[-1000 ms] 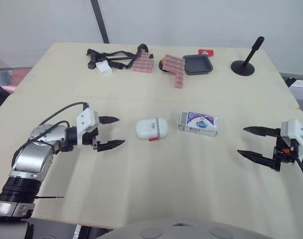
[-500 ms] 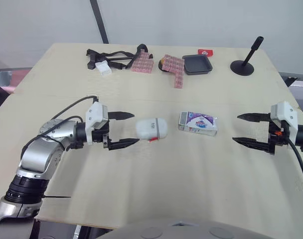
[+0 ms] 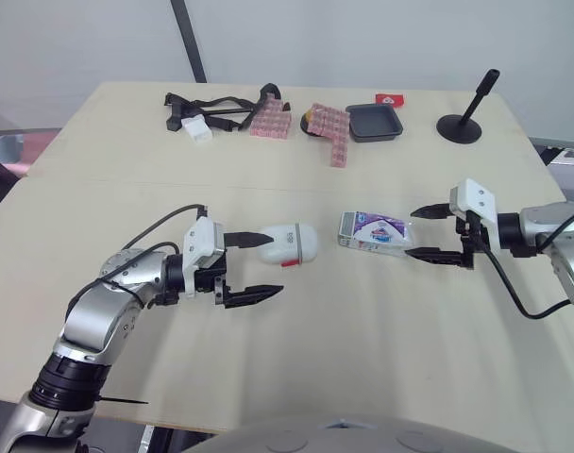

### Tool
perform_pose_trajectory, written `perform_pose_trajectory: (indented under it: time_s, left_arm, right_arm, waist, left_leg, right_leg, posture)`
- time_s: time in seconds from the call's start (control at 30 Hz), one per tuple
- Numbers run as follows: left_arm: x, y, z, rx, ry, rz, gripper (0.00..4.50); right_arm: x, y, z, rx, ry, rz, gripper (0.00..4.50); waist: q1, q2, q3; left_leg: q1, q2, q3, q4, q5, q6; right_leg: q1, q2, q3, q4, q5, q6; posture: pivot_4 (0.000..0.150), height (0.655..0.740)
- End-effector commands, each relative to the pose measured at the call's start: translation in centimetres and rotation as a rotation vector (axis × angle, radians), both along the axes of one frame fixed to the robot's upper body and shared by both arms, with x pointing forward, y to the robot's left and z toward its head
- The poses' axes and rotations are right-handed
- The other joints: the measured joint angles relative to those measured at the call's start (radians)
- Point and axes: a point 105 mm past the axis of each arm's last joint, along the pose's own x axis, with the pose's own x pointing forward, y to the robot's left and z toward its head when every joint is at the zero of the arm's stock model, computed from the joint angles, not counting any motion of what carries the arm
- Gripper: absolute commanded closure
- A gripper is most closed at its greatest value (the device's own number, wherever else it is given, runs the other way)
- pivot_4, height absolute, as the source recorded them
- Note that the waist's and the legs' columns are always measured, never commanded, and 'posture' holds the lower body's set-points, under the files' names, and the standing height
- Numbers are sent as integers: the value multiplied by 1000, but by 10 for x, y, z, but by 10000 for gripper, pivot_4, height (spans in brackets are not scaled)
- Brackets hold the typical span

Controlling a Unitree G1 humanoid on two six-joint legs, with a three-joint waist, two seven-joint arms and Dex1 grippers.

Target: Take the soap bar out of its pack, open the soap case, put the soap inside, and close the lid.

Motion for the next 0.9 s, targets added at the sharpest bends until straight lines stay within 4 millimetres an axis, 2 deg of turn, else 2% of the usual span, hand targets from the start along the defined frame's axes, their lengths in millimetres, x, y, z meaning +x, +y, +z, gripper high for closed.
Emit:
perform_pose_trajectory:
  time_s: [0.03, 0.27, 0.5, 0.9]
  left_arm:
    - [-7, -6, 7, -12, -42, -20, 136]
    - [-10, -11, 8, -31, -45, -17, 136]
    - [-11, -11, 8, -35, -46, -16, 136]
    - [-9, -14, 8, -46, -39, -2, 136]
  right_arm:
    - [8, 0, 5, -13, -39, 12, 0]
    - [17, 6, -8, -17, -38, 31, 0]
    - [19, 12, -12, -13, -43, 49, 0]
    - [16, 18, -20, -12, -48, 75, 0]
  waist:
    - [0, 0, 0]
    - [1, 0, 0]
    - [1, 0, 0]
    - [2, 0, 0]
  left_leg:
    - [0, 0, 0, 0, 0, 0]
    - [0, 1, 0, 2, 0, 0]
    - [-1, 2, 1, 3, 0, 0]
    - [-1, 2, 2, 4, 0, 0]
  right_leg:
    - [0, 0, 0, 1, 0, 0]
    - [-1, 0, 0, 2, 0, 0]
    - [-1, 1, 0, 3, 0, -1]
    - [-1, 1, 0, 4, 0, -1]
  posture:
    - [1500, 7400]
    - [1500, 7400]
    - [1500, 7400]
    - [1500, 7400]
